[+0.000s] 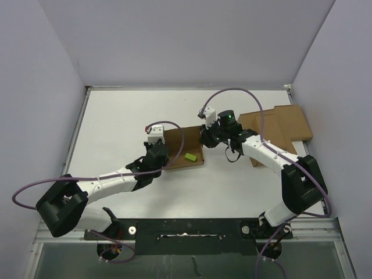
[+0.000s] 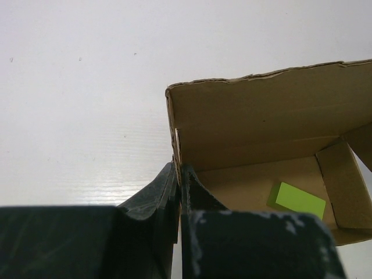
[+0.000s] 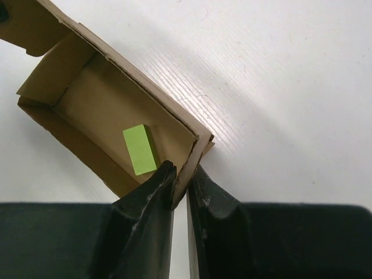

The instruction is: Fold the paper box

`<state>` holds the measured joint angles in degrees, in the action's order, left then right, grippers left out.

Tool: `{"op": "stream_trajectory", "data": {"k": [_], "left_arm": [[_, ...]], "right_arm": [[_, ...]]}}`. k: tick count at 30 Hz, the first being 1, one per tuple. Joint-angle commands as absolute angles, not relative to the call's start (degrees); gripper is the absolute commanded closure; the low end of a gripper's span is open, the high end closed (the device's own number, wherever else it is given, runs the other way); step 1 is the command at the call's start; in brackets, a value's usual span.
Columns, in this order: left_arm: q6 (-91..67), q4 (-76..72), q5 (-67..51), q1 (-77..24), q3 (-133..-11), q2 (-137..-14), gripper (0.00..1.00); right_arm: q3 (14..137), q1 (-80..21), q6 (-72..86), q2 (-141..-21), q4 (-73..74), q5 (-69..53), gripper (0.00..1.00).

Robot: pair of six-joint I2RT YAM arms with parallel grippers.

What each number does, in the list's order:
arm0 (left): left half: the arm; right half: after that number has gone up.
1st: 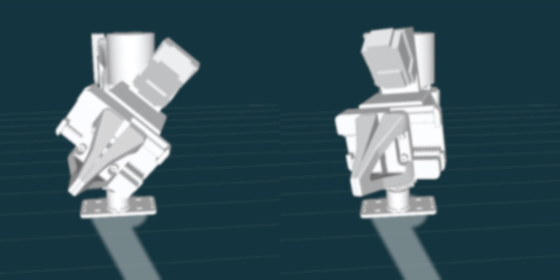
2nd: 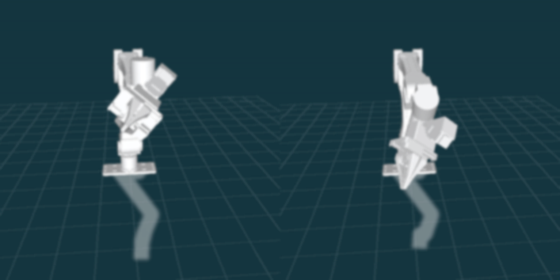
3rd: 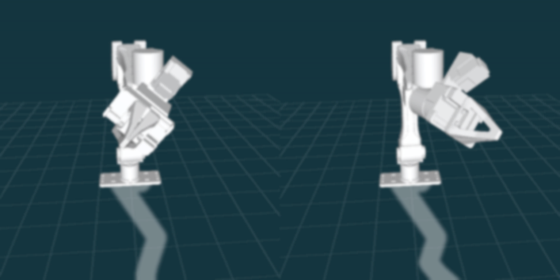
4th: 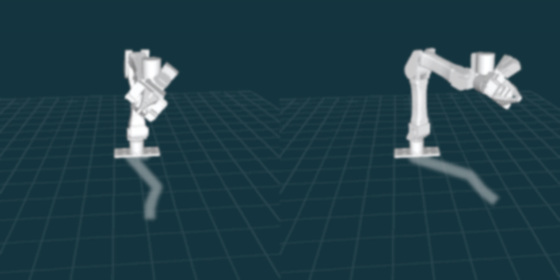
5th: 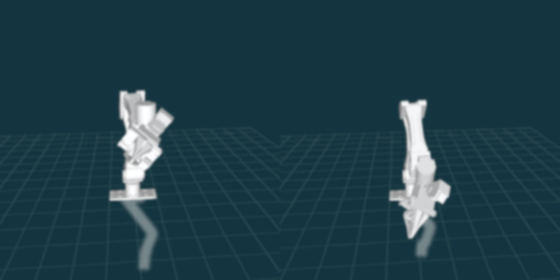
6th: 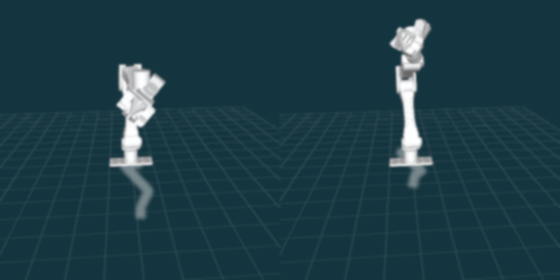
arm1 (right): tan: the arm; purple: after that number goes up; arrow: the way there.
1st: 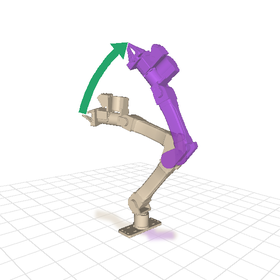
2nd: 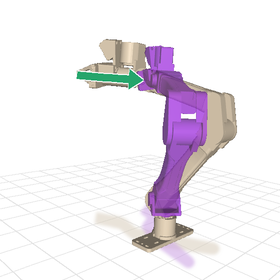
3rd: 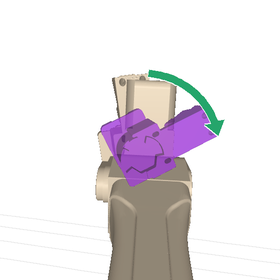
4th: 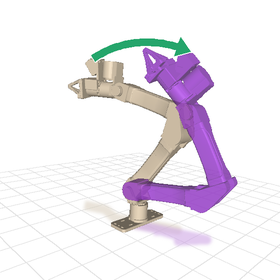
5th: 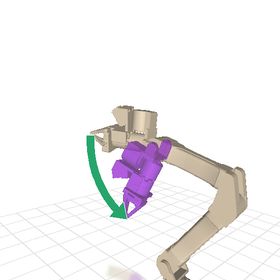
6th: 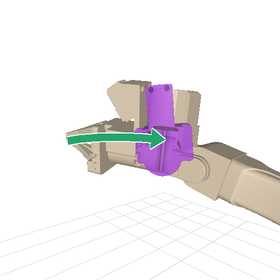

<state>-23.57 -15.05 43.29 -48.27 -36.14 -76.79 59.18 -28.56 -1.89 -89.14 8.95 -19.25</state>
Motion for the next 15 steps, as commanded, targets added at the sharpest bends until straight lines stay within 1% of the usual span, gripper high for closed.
{"op": "stream_trajectory", "data": {"k": [1,15], "left_arm": [[-25.1,-16.7,42.4,-49.7,-35.3,-74.3,1.0],[-25.7,-16.4,42.8,-51.1,-34.2,-73.5,1.0]], "right_arm": [[58.4,-30.2,0.0,-85.8,5.9,-19.9,0.86],[56.4,-31.3,5.8,-85.1,5.1,-16.3,0.87]]}}
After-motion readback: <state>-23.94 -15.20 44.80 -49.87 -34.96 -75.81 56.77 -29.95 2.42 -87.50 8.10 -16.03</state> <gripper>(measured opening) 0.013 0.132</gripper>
